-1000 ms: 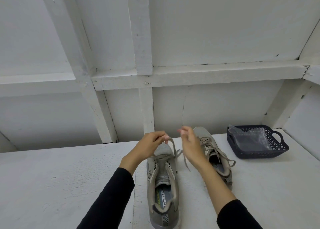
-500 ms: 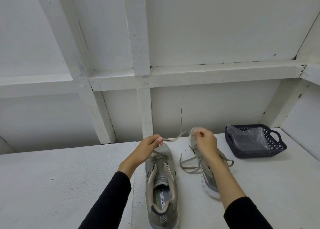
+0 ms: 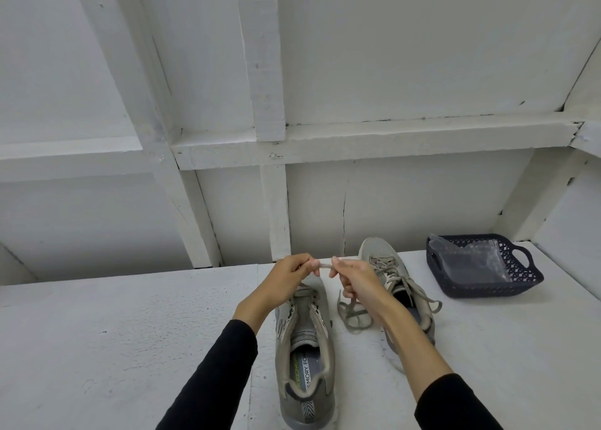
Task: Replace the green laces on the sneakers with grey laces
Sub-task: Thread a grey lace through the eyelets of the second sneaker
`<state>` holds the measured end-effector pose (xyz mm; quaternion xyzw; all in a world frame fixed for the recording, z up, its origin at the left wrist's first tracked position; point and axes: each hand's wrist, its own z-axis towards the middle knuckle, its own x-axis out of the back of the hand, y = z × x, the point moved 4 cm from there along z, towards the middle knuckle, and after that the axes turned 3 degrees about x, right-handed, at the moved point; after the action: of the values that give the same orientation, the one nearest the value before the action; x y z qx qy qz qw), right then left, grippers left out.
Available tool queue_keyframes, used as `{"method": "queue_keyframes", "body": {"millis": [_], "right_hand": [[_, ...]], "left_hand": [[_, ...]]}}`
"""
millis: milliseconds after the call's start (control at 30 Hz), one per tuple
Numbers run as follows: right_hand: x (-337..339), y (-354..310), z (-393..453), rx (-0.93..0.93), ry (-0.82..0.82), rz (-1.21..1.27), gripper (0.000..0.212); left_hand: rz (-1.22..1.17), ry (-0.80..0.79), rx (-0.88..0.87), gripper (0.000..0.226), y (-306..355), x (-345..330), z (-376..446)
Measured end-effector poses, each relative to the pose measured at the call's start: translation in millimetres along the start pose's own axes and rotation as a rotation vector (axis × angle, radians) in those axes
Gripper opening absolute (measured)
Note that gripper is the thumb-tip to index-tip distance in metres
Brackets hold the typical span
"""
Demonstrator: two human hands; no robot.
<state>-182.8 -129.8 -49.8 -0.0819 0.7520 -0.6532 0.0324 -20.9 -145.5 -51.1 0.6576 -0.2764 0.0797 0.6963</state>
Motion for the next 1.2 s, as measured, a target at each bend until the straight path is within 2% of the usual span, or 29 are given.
{"method": "queue_keyframes", "body": {"millis": [233,300,367,467,600,867,1000,1033,1200], "right_hand": [[6,-39,2,0.233,0.185,-0.071,0.019],[6,-47,3,0.289,0.244,-0.085,0.019],[6,-53,3,0.337,0.269,-0.102,0.021],[4,-59,3,0.381,0.277,-0.142,0.022],[-1,-64,2,0.385,0.297,-0.163,0.019],[-21,-86,7,0.417,0.247,-0.313,0.019],[-34,-93,11,0.433,0.200,-0.402,0.020],[-36,-94,12,0.434,0.195,-0.416,0.020],[-42,-93,12,0.419,0.184,-0.421,0.021]], "left_hand": [[-0.087,0.170,0.028,0.027,-22,0,-16],[-0.087,0.157,0.054,0.023,-36,-3,-23],[-0.121,0.121,0.081,0.033,-48,-8,-30],[-0.172,0.090,0.138,0.056,-58,-15,-34],[-0.057,0.095,0.135,0.061,-75,-21,-33],[-0.046,0.106,0.133,0.064,-86,-18,-33],[-0.202,0.162,0.182,0.045,-71,-17,-36],[-0.232,0.178,0.190,0.046,-71,-19,-35],[-0.354,0.196,0.219,0.079,-72,-19,-35]]}}
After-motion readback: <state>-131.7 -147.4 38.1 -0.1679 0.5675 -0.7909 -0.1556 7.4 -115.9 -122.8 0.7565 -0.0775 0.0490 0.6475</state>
